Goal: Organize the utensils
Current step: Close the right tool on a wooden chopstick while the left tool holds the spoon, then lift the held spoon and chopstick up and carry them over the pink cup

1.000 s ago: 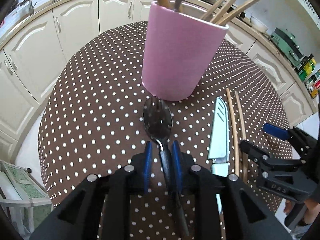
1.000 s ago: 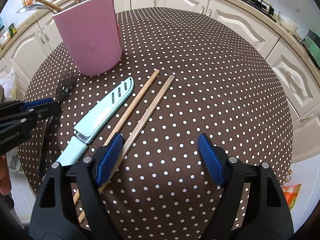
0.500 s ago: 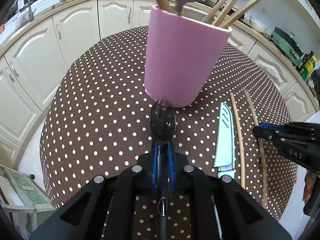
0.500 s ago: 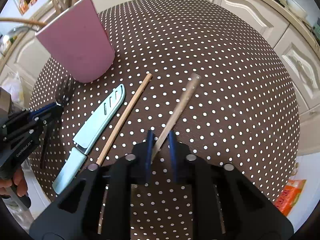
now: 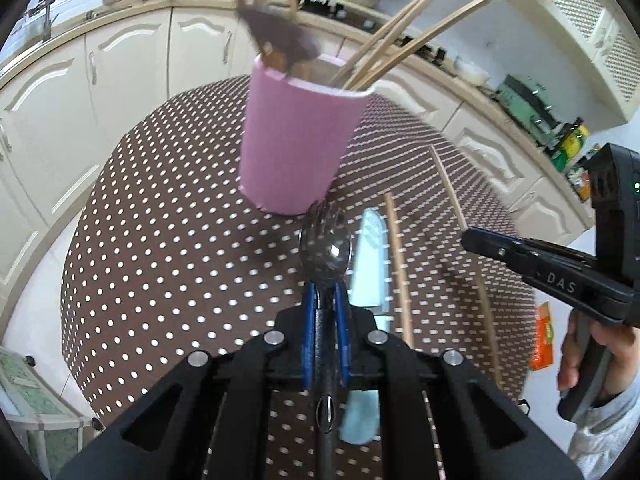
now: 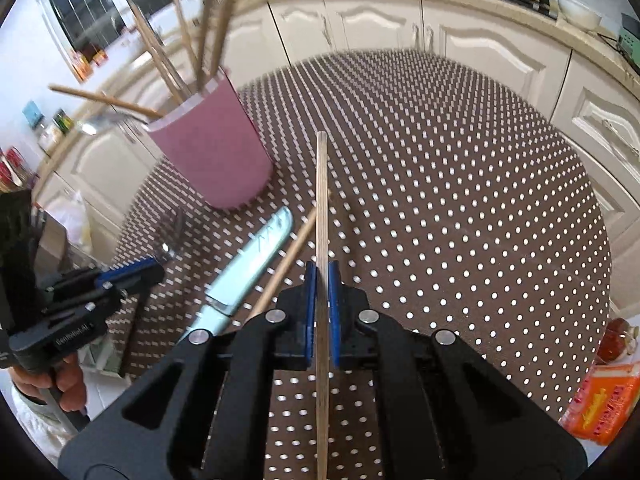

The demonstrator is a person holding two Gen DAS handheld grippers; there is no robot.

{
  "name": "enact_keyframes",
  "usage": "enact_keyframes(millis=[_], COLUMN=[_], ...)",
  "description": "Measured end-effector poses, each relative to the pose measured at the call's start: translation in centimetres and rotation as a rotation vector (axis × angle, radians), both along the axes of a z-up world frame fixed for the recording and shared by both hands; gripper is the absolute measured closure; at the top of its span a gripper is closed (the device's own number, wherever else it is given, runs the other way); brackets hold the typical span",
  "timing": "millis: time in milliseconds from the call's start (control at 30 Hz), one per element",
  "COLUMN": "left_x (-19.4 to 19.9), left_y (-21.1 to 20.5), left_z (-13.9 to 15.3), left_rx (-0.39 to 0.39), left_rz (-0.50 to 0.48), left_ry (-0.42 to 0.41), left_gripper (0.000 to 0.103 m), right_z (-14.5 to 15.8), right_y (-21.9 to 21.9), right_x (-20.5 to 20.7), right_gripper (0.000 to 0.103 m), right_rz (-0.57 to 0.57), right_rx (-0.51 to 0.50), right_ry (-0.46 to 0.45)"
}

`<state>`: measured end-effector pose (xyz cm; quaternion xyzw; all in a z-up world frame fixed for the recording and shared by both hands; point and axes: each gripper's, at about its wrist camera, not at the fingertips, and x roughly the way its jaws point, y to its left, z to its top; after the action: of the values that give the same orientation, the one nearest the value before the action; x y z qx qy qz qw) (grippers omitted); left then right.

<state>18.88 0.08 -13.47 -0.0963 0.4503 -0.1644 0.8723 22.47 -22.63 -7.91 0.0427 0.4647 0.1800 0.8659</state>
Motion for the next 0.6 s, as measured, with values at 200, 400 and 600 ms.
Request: enact_keyframes(millis=[200, 400, 600], left_x=[-2.5, -4.0, -5.3], left_y=[-1.4, -2.3, -2.8], left_z=[2.5, 5.1, 7.8], left_rx=[-0.016, -0.019, 0.026], left_rz=[-0.016, -0.006, 0.043], left_ry=[-0.134, -0.280, -0.431], left_gripper=[0.093, 0.093, 0.093], right_z=[2.6, 4.8, 6.7], right_y=[-1.7, -1.6, 0.6], right_x=[-3.1, -4.8, -5.3], right_gripper=[0.097, 0.097, 0.096], right_rz=[-0.012, 0.019, 0.040], right_rx=[0.133, 0.179, 0.212], right_ry=[-0.133, -0.203, -0.272])
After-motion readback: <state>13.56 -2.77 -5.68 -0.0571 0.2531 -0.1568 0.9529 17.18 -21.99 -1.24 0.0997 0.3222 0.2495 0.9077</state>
